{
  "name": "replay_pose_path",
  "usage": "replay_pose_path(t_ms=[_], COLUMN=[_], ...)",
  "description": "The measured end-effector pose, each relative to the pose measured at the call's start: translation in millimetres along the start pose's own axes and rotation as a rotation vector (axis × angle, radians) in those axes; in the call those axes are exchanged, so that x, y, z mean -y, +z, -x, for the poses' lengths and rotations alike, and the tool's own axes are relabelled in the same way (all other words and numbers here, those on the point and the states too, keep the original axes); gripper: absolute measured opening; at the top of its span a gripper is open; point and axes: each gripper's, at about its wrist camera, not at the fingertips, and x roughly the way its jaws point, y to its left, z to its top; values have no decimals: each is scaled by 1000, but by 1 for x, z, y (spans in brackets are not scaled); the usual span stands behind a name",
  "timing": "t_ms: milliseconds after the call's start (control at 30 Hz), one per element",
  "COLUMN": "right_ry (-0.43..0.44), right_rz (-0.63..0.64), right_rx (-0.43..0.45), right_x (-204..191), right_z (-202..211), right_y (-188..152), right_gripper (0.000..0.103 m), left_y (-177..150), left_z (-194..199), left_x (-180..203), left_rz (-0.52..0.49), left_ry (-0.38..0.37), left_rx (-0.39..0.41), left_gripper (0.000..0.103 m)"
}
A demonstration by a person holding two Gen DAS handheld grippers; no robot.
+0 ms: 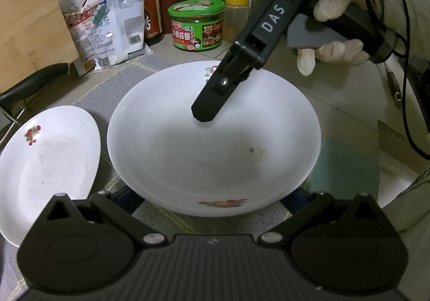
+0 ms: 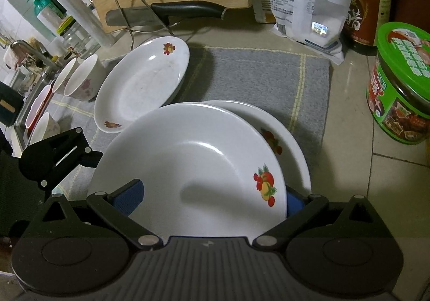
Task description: Organize plates and bowls
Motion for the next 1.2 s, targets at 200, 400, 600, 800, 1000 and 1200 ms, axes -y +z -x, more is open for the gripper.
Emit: replay_pose_path(t_ms=[200,400,600,800,1000,1200], right_ry=[-4,-11,-15,-28,-44,-69], right_rz=[-9,-27,-46,-60,-78,-77], right_rx=[-2,0,13,22,34,35], right_x=[2,5,7,7,6,3], right_z=[1,4,8,13,19,23], right_y=[0,-2,-5,-6,-7,-9], right_gripper=[103,103,103,103,103,103], left_y=[1,2,1,0,0,0], left_z=[-1,-3,-4,-7,-9,-8], left_x=[-4,-4,-4,-6,-5,-5], left_rz=[-6,-18,-33,-38,-43,-42], left_ry=[-2,0,-4,-6,-4,1], left_rx=[-7,-10,-19,-25,-23,-18], left_gripper=[102,102,102,102,102,102])
